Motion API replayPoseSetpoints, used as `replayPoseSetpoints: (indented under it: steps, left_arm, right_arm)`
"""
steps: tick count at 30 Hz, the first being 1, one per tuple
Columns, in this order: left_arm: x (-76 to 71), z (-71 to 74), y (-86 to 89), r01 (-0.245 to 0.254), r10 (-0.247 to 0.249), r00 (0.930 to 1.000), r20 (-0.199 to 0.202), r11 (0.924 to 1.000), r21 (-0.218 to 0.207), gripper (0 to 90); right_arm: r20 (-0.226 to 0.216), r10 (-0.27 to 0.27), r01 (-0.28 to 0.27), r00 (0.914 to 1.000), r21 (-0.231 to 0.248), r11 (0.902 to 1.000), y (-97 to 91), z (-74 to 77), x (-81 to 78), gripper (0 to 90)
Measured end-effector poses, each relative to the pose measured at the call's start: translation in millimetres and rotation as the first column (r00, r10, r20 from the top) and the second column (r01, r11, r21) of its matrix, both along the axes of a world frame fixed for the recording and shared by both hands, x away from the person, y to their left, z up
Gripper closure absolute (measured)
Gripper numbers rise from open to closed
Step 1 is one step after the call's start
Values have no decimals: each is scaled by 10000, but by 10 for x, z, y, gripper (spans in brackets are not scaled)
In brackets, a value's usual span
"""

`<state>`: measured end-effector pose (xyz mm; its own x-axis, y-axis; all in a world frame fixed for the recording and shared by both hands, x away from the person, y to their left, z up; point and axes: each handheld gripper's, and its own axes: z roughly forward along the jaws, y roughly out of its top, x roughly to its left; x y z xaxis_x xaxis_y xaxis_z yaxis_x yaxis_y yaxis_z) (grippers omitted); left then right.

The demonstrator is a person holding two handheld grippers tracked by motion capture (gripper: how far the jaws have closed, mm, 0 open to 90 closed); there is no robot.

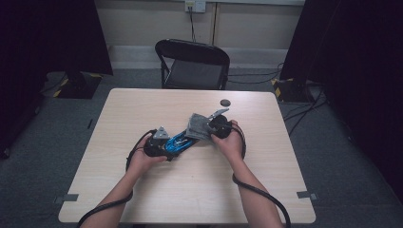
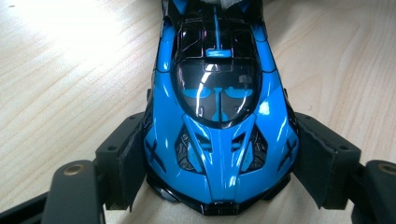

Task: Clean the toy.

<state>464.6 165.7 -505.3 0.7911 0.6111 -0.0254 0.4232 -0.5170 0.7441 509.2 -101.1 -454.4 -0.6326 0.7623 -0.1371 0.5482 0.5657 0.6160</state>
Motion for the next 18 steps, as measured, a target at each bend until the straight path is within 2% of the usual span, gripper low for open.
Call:
replayPoseSetpoints:
  steps: [18]
  left_arm:
    - [0,0,0,-1,1,10000,3,10000,3,257]
  right_arm:
    - [22,-369,369,9993,-243,9990,-184,-8,-10,710]
